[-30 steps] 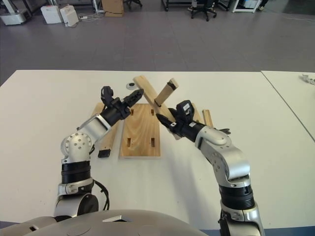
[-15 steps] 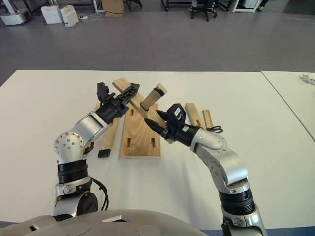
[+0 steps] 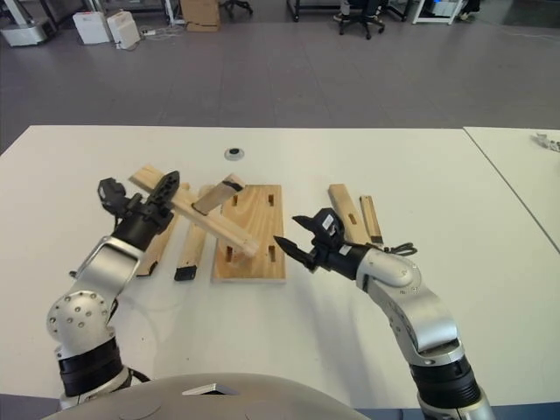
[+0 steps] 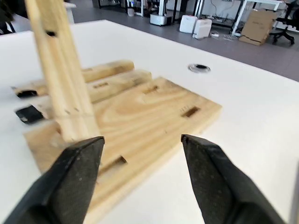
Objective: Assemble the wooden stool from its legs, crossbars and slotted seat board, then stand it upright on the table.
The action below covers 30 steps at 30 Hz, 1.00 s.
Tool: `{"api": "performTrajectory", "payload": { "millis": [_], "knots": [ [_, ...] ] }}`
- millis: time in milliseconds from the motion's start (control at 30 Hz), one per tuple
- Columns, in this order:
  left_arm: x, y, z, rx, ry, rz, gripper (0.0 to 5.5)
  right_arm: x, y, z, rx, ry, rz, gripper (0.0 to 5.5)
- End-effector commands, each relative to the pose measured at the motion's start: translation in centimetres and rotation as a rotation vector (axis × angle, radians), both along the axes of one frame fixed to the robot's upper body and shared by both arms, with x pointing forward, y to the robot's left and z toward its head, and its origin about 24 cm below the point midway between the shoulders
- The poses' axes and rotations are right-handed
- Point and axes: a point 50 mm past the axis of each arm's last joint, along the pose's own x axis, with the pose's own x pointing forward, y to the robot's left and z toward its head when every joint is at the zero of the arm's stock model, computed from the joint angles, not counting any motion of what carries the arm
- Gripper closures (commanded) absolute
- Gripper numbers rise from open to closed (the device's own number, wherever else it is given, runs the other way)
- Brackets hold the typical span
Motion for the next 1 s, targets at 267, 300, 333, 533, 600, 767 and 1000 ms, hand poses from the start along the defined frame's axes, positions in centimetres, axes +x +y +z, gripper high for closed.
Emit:
{"api": "performTrajectory", "payload": {
  "millis": [267, 300, 333, 533, 600, 767, 1000],
  "knots": [
    [-2.8, 0.7, -0.9, 0.239, 0.104, 0.128, 4.48, -1.2, 2.5, -4.5, -0.163, 0.103, 0.134, 2.42],
    [-2.8, 0.5, -0.9, 0.279, 0.114, 0.125, 4.48, -1.3, 3.2, -4.4, -0.128, 0.105, 0.145, 2.42],
    [-2.9, 0.3, -0.9, 0.309, 0.131, 0.126, 4.48, -1.4, 3.8, -4.3, -0.091, 0.106, 0.159, 2.42],
    [-3.4, 0.9, -1.4, 0.545, 0.191, 0.166, 4.48, -1.5, 5.3, -4.0, -0.010, 0.106, 0.159, 2.42],
    [-2.7, -0.4, -1.3, 0.630, 0.137, 0.094, 4.46, -1.3, 4.8, -3.6, 0.003, 0.091, 0.138, 2.42],
    [-0.5, -3.8, -0.8, 0.805, -0.040, -0.086, 4.45, 0.1, 3.5, -2.9, -0.007, 0.049, 0.093, 2.42],
    [0.9, -4.2, 1.8, 0.686, -0.198, -0.062, 4.10, 0.8, 2.7, -2.6, 0.002, 0.019, 0.037, 2.42]
  ]
}}
